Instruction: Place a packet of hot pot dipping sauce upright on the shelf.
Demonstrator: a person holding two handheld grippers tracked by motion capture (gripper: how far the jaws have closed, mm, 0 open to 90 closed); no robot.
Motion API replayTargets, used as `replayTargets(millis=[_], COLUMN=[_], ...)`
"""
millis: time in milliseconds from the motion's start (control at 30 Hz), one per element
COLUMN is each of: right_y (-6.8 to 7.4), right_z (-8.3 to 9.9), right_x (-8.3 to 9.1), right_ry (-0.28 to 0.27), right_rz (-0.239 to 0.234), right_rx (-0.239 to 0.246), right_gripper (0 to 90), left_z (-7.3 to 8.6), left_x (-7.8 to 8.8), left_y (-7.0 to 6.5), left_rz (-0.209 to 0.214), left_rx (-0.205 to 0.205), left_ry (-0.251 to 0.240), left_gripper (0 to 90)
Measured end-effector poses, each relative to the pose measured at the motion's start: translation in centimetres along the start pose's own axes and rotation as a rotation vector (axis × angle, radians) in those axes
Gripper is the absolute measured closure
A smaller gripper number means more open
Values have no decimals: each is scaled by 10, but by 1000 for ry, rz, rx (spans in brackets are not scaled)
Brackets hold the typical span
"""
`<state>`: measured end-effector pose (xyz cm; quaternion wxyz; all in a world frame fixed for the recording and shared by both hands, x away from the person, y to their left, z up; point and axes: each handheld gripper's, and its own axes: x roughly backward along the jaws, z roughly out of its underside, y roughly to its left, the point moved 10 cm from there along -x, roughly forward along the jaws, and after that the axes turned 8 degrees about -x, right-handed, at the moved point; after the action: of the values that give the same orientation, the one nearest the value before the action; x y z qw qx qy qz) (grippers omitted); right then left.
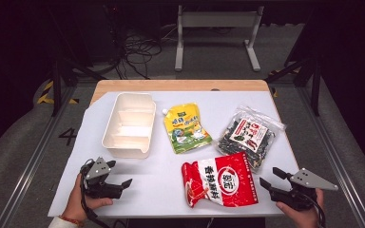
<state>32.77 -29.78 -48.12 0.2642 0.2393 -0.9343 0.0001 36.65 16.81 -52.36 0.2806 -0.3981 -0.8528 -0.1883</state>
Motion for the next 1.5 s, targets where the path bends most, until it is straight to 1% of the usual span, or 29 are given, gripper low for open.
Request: replayTargets(millis=[100,200,267,333,433,467,500,533,600,733,767,800,900,933,967,1000,1033,1100,1133,1200,1233,1267,1300,1333,1367,1400,1433,1467,1500], right_y=[7,13,17,23,31,31,34,37,39,42,43,43,44,44,45,46,47,51,53,57,59,60,61,63,64,64,65,65,65], right_z=[0,-2,-3,-5,-4,-4,-3,-2,0,8,9,10,17,17,20,24,26,28,27,25,25,24,24,23,22,20,16,12,6], right_x=[3,5,5,5,3,3,1,0,-2,-10,-11,-12,-17,-17,-20,-23,-24,-26,-27,-27,-28,-29,-30,-30,-31,-31,-31,-32,-33], right_ry=[-1,-10,-10,-10,4,4,10,19,34,80,94,102,145,145,159,184,196,208,207,197,194,187,179,174,167,159,148,132,114], right_rz=[-14,-39,-56,-77,-91,-91,-98,-107,-109,-130,-131,-134,-149,-149,-154,-162,-171,-197,-214,-231,-247,-247,-245,-255,-254,-250,-258,-262,-254], right_rx=[0,1,-8,-20,-20,-20,-20,-13,-8,-30,-29,-26,-32,-32,-34,-33,-35,-39,-31,-20,-10,4,22,38,48,54,60,67,82], right_gripper=[349,347,338,321,290,290,279,269,261,248,246,245,247,247,249,270,283,343,375,437,481,517,591,632,677,728,763,787,825], left_z=[1,1,2,3,2,2,1,1,1,0,0,0,-1,-1,-2,-2,-2,-3,-3,-4,-4,-5,-6,-8,-9,-12,-14,-17,-17], left_x=[-2,-1,0,0,0,0,-1,-2,-4,-6,-7,-7,-9,-9,-10,-10,-10,-10,-10,-10,-10,-10,-10,-9,-9,-8,-8,-9,-9], left_y=[-4,-7,-7,-9,-10,-10,-11,-13,-13,-16,-16,-17,-20,-20,-21,-22,-22,-23,-23,-23,-23,-24,-24,-24,-24,-24,-24,-26,-26], left_rz=[15,27,26,29,31,31,29,36,33,49,46,45,57,57,64,66,63,71,66,74,70,70,64,55,52,60,66,82,82], left_rx=[-24,-22,-32,-32,-31,-31,-45,-43,-55,-53,-63,-62,-74,-74,-78,-80,-86,-79,-74,-71,-79,-79,-95,-106,-110,-104,-107,-106,-106], left_ry=[12,4,9,12,11,11,15,17,25,26,27,31,35,35,33,35,37,37,34,28,29,28,27,24,18,9,2,-6,-6], left_gripper=[124,142,144,150,150,150,150,150,150,150,150,150,150,150,150,150,150,154,153,153,160,160,160,161,161,161,162,162,161])
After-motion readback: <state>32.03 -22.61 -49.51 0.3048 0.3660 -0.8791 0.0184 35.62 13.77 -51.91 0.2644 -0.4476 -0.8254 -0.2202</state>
